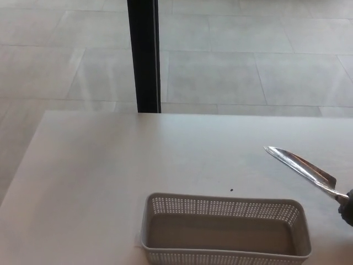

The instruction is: A garden tool is kept on the righthand side and a container is kept on the lefthand side on a desk infront of the robot. the robot uses its right hand to pick up the garden tool and makes a scooping motion inside the container

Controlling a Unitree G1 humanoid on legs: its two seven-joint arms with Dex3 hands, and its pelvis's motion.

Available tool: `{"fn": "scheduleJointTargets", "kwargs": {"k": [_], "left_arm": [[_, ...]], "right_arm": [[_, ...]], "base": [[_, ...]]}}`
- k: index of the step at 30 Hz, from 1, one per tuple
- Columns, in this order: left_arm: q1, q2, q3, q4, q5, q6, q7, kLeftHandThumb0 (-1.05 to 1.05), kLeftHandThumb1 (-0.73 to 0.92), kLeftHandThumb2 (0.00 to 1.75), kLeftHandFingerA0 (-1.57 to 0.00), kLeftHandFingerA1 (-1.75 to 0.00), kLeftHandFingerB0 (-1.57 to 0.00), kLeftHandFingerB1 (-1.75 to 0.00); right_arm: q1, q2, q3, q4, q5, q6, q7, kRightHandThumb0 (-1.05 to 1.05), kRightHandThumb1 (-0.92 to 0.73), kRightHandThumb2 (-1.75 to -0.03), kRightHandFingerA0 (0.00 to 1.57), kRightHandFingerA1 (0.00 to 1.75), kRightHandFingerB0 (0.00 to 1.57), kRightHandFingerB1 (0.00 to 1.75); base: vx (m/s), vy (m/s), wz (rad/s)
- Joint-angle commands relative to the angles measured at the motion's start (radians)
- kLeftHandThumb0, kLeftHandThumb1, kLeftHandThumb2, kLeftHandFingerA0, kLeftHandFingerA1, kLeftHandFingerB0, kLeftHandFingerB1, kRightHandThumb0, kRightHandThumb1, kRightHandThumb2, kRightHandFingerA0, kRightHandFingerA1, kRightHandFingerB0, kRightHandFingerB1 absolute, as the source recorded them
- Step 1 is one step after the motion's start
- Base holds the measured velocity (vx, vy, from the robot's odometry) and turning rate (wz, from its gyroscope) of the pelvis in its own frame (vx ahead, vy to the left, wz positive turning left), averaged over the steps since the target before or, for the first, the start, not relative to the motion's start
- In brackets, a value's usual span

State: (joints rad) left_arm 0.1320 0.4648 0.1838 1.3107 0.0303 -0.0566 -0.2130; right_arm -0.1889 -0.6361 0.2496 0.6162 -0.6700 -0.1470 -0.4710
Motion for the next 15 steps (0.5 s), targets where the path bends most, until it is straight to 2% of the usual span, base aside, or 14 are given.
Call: {"fn": "scheduleJointTargets", "kwargs": {"k": [1,2,3,4,5,6,7,8,9,11,13,15], "left_arm": [[0.009,0.035,0.013,0.006,-0.011,0.018,-0.012,-0.48,-0.06,1.13,-0.89,-1.02,-0.82,-0.93],[0.009,0.036,0.009,0.006,-0.007,0.019,-0.008,-0.49,-0.05,1.13,-0.88,-1.02,-0.80,-0.93],[0.009,0.036,0.009,0.006,-0.007,0.017,-0.007,-0.44,-0.09,1.23,-0.85,-1.04,-0.78,-0.94],[0.012,0.036,0.008,0.004,-0.005,0.011,-0.003,-0.46,-0.09,1.26,-0.87,-1.05,-0.78,-0.96],[0.013,0.037,0.008,0.004,-0.005,0.011,-0.002,-0.46,-0.09,1.26,-0.87,-1.05,-0.78,-0.96],[0.014,0.039,0.006,0.003,-0.004,0.010,-0.011,-0.46,0.01,1.12,-0.94,-1.05,-0.79,-0.93],[0.012,0.042,-0.002,0.005,0.004,0.014,-0.015,-0.46,-0.08,1.26,-0.82,-1.05,-0.74,-0.95],[0.008,0.041,0.009,0.008,-0.007,0.029,-0.021,-0.45,-0.01,1.12,-0.89,-1.04,-0.73,-0.91],[0.008,0.043,0.012,0.007,-0.011,0.032,-0.027,-0.48,-0.11,1.20,-0.80,-1.03,-0.75,-0.95],[0.012,0.046,0.000,0.003,0.001,0.021,-0.027,-0.50,-0.08,1.17,-0.83,-1.02,-0.79,-0.94],[0.015,0.044,-0.002,0.003,0.004,0.011,-0.011,-0.53,-0.06,1.15,-0.89,-1.02,-0.82,-0.94],[0.011,0.047,0.005,0.002,-0.003,0.012,-0.016,-0.51,-0.07,1.16,-0.90,-1.03,-0.81,-0.95]], "right_arm": [[0.006,-0.097,-0.170,-0.049,0.131,-0.392,-0.180,-0.13,-0.50,-1.00,1.19,1.37,0.96,1.21],[0.001,-0.113,-0.178,-0.045,0.134,-0.429,-0.175,-0.12,-0.49,-1.01,1.22,1.38,0.96,1.20],[-0.003,-0.125,-0.185,-0.040,0.137,-0.459,-0.170,-0.16,-0.49,-1.07,1.23,1.38,0.94,1.19],[0.003,-0.176,-0.195,-0.047,0.143,-0.521,-0.129,-0.12,-0.55,-1.04,0.97,1.70,0.75,1.44],[0.004,-0.179,-0.200,-0.046,0.142,-0.530,-0.123,-0.12,-0.55,-1.04,0.97,1.70,0.75,1.44],[0.007,-0.204,-0.191,-0.047,0.111,-0.543,-0.137,-0.16,-0.58,-0.98,0.90,1.72,0.72,1.49],[0.014,-0.236,-0.187,-0.055,0.093,-0.562,-0.128,-0.16,-0.58,-0.98,0.86,1.75,0.68,1.52],[0.021,-0.262,-0.184,-0.060,0.077,-0.584,-0.127,-0.22,-0.49,-1.07,1.19,1.38,0.89,1.21],[0.023,-0.282,-0.176,-0.060,0.047,-0.596,-0.150,-0.16,-0.53,-1.00,0.85,1.75,0.66,1.55],[0.030,-0.318,-0.165,-0.067,-0.001,-0.615,-0.187,-0.17,-0.52,-0.97,0.83,1.75,0.64,1.59],[0.045,-0.367,-0.158,-0.096,-0.047,-0.648,-0.212,-0.22,-0.58,-0.84,0.81,1.75,0.56,1.68],[0.040,-0.408,-0.142,-0.114,-0.104,-0.662,-0.252,-0.26,-0.65,-0.74,0.80,1.75,0.55,1.68]], "base": [[0.00,0.000,0.00],[0.00,0.000,0.00],[0.00,0.000,0.00],[0.00,0.000,0.00],[0.00,0.000,0.00],[0.00,0.000,0.00],[0.00,0.000,0.00],[0.00,0.000,0.00],[0.00,0.000,0.00],[0.00,0.000,0.00],[0.00,0.000,0.00],[0.00,0.000,0.00]]}}
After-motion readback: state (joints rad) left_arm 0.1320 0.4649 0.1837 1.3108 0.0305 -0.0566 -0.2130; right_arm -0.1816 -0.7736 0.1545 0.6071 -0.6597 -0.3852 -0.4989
